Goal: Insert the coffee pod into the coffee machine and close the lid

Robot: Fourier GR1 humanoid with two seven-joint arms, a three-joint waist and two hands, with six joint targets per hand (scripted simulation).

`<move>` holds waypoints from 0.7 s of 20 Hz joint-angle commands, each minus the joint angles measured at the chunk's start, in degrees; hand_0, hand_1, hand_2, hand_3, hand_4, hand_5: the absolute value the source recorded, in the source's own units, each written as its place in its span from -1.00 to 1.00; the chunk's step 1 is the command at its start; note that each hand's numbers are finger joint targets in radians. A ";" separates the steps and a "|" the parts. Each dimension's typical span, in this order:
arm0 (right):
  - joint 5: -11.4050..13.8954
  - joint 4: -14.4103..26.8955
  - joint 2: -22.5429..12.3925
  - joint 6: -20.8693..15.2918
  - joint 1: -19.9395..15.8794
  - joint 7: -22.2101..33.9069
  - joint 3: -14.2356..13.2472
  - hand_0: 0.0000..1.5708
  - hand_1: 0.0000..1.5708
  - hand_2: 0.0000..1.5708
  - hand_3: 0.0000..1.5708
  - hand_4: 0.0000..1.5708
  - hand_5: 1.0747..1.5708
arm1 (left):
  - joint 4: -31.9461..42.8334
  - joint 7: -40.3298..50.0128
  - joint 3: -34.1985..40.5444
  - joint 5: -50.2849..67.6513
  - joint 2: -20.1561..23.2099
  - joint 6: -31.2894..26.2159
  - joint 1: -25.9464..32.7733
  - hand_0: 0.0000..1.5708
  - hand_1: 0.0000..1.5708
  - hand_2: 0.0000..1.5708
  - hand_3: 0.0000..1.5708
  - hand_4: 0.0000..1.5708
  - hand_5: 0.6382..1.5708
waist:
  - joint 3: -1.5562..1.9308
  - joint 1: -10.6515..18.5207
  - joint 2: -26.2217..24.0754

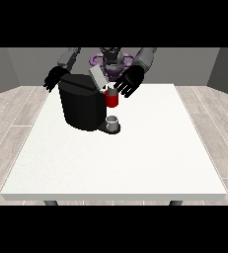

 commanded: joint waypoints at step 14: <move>-0.05 -0.17 -1.07 -0.47 -2.02 3.48 -0.36 -1.00 -1.00 -1.00 -1.00 -0.42 1.00 | -0.17 -0.50 -2.20 -3.37 -3.48 3.34 2.90 0.37 0.37 0.43 0.23 -0.54 1.00 | -0.07 1.04 -1.72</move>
